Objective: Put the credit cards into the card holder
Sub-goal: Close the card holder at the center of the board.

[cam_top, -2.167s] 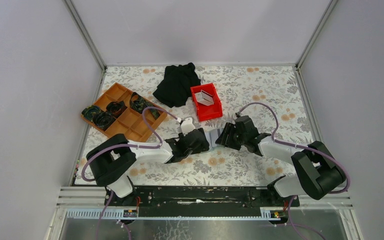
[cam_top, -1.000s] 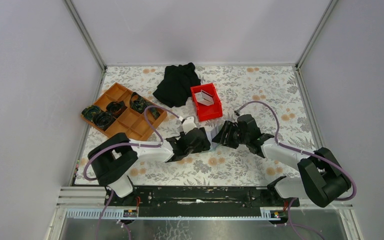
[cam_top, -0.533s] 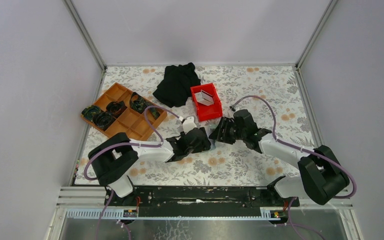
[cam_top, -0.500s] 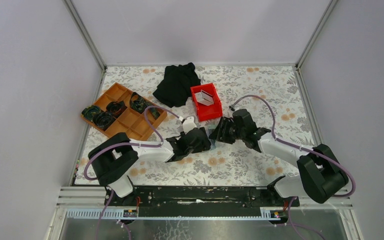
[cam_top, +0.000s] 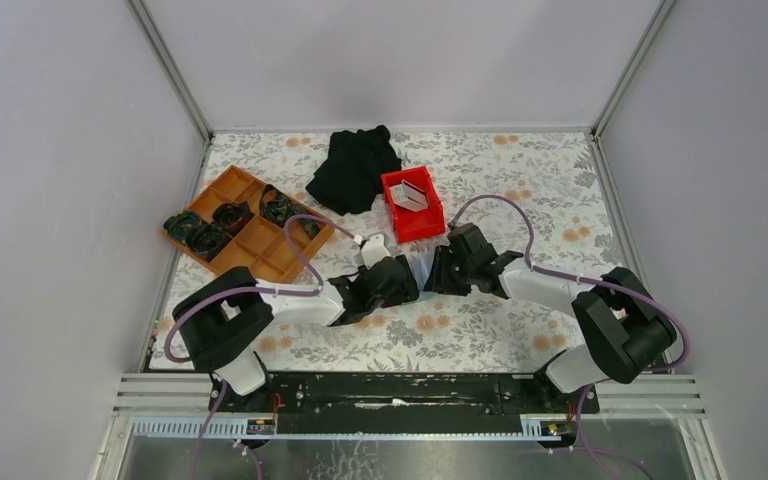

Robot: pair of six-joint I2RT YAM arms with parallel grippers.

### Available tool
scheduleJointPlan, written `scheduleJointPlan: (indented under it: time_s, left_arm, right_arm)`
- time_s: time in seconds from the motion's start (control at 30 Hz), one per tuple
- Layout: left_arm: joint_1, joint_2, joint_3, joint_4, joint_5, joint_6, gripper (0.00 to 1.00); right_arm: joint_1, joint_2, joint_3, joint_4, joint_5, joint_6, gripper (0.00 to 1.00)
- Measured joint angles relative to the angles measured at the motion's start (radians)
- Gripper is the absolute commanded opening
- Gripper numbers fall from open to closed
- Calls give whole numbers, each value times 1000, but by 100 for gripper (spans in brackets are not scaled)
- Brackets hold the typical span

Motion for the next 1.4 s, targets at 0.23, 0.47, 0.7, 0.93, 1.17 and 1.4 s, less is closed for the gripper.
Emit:
scheduleJointPlan:
  time_s: [0.23,0.47,0.7,0.93,1.17,1.4]
  left_arm:
    - [0,-16,-19,4,0,-4,72]
    - [0,-20,-24,5,0,-4,72]
    - [0,-39,-37,-5,0,-4,72]
    - [0,-152,-111,-91,-18,-31,72]
    - [0,-245,-174,-151,-44,-65,71]
    - [0,-290,-192,-219,-83,-92,71]
  right_arm:
    - [52,-23,49,-58,41,-23,52]
    - [85,-43,90,-94,88,-37,54]
    - [106,-52,100,-108,92,-37,56]
    - [142,-44,164,-110,90,-38,56]
    - [172,14,220,-110,90,-46,57]
    - [209,98,278,-121,92,-63,57]
